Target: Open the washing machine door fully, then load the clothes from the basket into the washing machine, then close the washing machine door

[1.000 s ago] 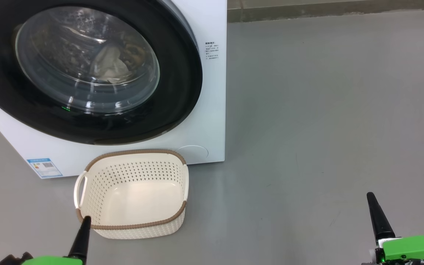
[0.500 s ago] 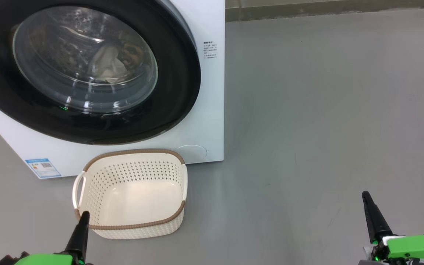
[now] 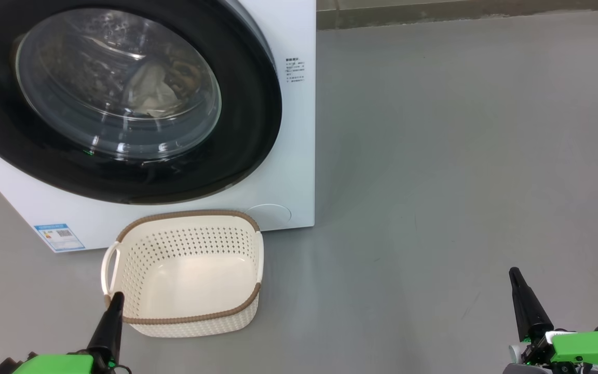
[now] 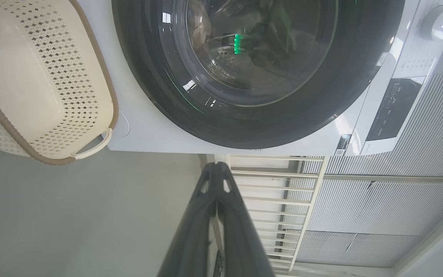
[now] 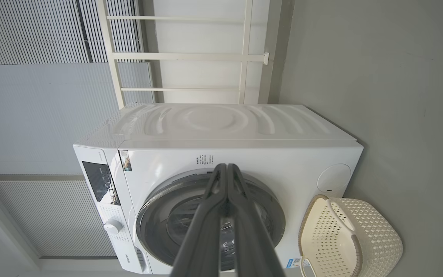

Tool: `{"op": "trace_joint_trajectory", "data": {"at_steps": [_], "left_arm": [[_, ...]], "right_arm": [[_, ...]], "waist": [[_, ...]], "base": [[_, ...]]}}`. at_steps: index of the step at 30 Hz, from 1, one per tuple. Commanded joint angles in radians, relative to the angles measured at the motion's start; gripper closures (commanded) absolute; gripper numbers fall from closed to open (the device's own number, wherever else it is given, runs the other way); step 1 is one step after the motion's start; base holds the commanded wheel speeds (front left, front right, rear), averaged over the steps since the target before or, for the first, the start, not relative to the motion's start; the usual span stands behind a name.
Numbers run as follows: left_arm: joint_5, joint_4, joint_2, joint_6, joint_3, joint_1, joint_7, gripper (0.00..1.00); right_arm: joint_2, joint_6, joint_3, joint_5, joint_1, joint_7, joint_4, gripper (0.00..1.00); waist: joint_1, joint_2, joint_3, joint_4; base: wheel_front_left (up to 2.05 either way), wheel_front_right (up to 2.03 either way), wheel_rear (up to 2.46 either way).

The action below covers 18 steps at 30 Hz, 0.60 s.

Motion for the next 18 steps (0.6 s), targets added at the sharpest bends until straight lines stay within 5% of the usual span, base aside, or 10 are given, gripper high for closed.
{"op": "trace_joint_trajectory", "data": {"at_steps": [1,18], "left_arm": [[-0.008,-0.024,0.018,-0.003,0.034,-0.041,0.005,1.0],[-0.006,-0.024,0.017,-0.003,0.036,-0.041,0.007,1.0]], "right_arm": [[-0.013,-0.001,0.027,0.003,-0.046,0.008,-0.025,1.0],[-0.013,-0.001,0.027,0.003,-0.046,0.008,-0.025,1.0]], "waist": [[0.0,0.0,0.0,0.0],[0.0,0.0,0.0,0.0]], "base": [[0.0,0.0,0.0],[0.0,0.0,0.0]]}}
